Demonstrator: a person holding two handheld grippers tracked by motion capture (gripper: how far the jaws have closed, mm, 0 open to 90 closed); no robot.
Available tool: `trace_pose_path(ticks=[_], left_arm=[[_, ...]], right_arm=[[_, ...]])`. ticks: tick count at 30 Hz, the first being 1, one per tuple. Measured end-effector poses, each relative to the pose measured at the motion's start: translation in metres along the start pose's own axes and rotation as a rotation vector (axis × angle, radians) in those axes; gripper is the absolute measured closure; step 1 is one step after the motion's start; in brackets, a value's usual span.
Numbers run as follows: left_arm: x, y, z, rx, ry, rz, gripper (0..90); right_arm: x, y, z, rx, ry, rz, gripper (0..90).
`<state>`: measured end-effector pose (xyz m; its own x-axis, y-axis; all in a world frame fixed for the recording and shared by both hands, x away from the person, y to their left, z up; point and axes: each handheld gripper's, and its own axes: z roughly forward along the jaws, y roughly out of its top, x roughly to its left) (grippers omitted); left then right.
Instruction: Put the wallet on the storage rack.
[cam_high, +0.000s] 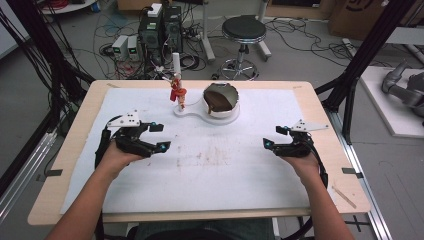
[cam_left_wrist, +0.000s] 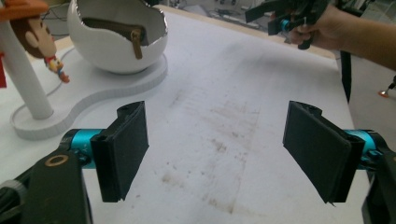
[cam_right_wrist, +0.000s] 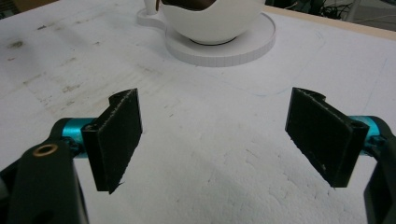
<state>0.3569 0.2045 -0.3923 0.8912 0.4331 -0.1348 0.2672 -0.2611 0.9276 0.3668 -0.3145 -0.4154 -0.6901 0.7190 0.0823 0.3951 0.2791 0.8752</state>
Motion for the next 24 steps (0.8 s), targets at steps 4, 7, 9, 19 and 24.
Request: trace_pose_path(ticks=[4, 7, 9, 19, 24], left_arm=[[0.004, -0.007, -0.002, 0.006, 0.013, -0.016, 19.9], [0.005, -0.010, -0.002, 0.015, 0.016, -0.017, 19.9], [0.005, -0.011, -0.002, 0.013, 0.017, -0.019, 19.9], [0.006, -0.013, -0.005, 0.009, 0.025, -0.032, 19.9], [0.006, -0.014, -0.003, 0.024, 0.023, -0.031, 19.9]], right_arm=[[0.000, -0.001, 0.002, 0.008, 0.001, -0.007, 18.9], [0.000, -0.001, 0.004, 0.015, 0.004, -0.006, 18.9], [0.001, -0.001, 0.004, 0.023, 0.004, -0.007, 18.9], [0.002, 0.000, 0.006, 0.018, 0.005, -0.014, 18.9], [0.001, 0.000, 0.006, 0.018, 0.008, -0.012, 18.9]])
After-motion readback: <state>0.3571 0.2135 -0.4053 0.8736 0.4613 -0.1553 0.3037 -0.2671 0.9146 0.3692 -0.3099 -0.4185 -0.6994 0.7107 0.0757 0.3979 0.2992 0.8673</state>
